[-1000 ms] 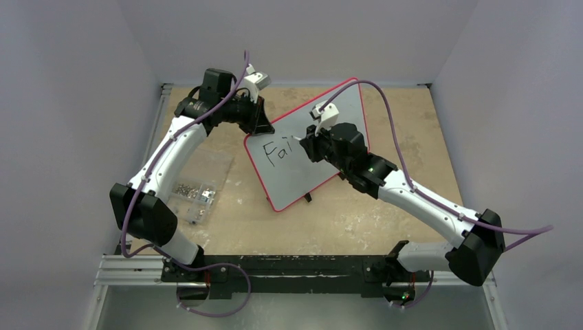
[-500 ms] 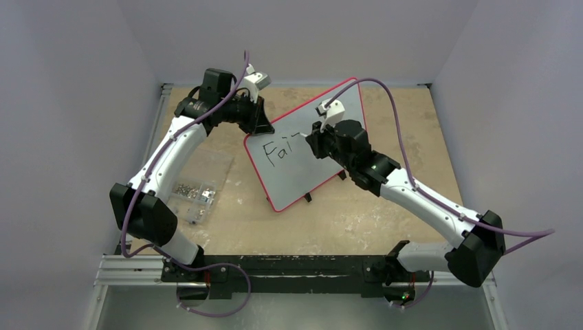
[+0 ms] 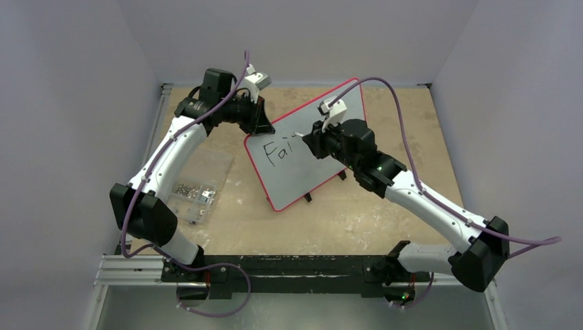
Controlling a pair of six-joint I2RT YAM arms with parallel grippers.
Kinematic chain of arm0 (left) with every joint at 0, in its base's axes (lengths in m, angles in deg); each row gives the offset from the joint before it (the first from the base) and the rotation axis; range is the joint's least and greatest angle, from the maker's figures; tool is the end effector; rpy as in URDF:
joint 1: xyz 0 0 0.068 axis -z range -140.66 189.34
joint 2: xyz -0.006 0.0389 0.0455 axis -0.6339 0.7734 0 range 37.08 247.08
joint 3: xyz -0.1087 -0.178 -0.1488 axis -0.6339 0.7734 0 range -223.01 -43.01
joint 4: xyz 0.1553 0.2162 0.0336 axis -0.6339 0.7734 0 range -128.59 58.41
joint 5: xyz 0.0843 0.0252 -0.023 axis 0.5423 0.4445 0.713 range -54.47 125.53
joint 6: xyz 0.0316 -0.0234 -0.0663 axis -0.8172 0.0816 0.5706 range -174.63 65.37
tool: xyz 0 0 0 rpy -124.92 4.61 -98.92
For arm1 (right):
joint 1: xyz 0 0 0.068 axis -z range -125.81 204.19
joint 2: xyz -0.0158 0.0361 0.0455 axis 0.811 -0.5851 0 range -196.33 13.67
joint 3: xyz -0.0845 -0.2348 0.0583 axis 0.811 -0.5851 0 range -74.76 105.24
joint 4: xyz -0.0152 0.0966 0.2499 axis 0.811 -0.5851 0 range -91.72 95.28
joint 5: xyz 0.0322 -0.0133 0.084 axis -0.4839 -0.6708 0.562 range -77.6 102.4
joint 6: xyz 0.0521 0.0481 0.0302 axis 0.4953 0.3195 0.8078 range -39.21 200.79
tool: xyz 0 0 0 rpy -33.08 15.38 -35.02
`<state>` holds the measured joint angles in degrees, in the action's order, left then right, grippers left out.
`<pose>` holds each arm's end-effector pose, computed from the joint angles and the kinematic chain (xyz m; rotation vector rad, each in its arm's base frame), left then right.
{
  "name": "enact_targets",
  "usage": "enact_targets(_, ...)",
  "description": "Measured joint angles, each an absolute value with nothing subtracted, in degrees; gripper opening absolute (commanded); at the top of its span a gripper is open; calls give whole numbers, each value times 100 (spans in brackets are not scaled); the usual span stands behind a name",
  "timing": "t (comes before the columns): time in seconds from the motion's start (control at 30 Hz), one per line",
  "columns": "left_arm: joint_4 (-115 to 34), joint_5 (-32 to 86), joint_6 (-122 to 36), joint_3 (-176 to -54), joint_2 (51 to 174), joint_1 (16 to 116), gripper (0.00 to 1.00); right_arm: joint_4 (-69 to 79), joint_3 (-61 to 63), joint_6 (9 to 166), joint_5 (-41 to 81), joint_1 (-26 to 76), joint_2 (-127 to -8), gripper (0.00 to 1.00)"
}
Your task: Write a sentence on the whiteboard
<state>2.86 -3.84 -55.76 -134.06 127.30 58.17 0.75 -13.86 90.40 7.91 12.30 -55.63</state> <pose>0.3339 -0.1579 0.3428 0.7460 2.1280 -0.9440 0.2468 0.2145 0.3357 -0.4542 1.7753 0.5689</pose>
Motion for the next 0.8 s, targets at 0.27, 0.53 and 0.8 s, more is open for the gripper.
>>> enact_targets(0.27,284,-384,-5576,-13406,12730,5817,0,75,-1145,9094,691,1233,-5934,0)
enact_targets(0.53,286,-380,-5574,-13406,12730,5815,0,94,-1143,9125,671,1233,-5945,0)
enact_targets(0.8,284,-373,-5574,-13406,12730,5815,0,171,-1353,9171,627,1239,-5869,0)
